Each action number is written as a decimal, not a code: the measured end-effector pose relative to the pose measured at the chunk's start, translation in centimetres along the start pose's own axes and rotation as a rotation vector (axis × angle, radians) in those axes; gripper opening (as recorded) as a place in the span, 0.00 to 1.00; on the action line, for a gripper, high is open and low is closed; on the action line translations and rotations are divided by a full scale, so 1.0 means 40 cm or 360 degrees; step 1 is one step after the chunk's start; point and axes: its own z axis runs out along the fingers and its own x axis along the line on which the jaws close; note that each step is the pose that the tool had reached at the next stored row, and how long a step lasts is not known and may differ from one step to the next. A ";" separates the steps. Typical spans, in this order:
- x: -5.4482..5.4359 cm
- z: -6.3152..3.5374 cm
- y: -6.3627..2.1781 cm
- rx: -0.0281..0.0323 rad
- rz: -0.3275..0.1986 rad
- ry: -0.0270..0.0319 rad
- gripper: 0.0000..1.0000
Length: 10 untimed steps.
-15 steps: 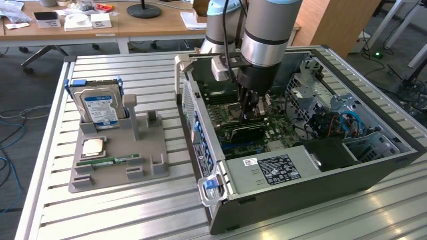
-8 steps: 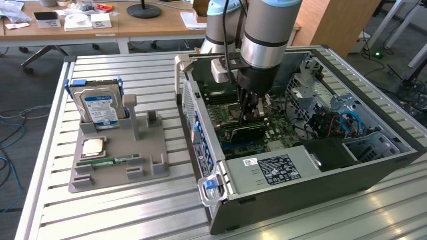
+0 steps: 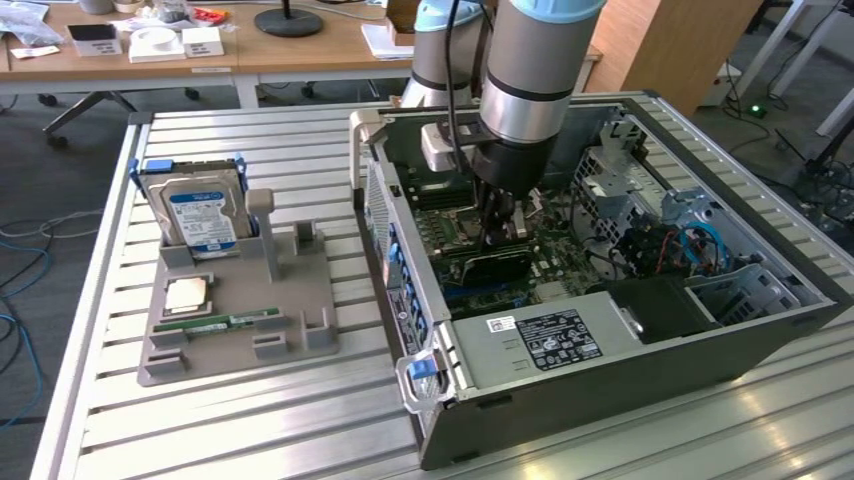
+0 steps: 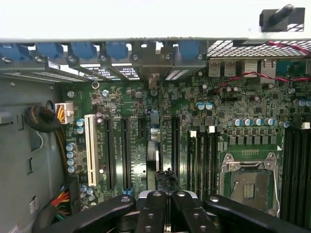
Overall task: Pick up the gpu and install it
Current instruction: 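Press down on the gpu until it lock into place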
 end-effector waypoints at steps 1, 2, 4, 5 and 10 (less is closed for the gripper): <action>0.000 0.001 0.000 -0.00001 0.0001 0.00001 0.11; 0.000 0.002 0.000 -0.00002 0.0003 0.00004 0.11; 0.000 0.002 0.000 -0.00003 0.0004 0.00007 0.11; 0.000 0.002 0.000 -0.00002 0.0004 0.00006 0.11; 0.000 0.003 0.000 -0.00004 0.0004 0.00017 0.11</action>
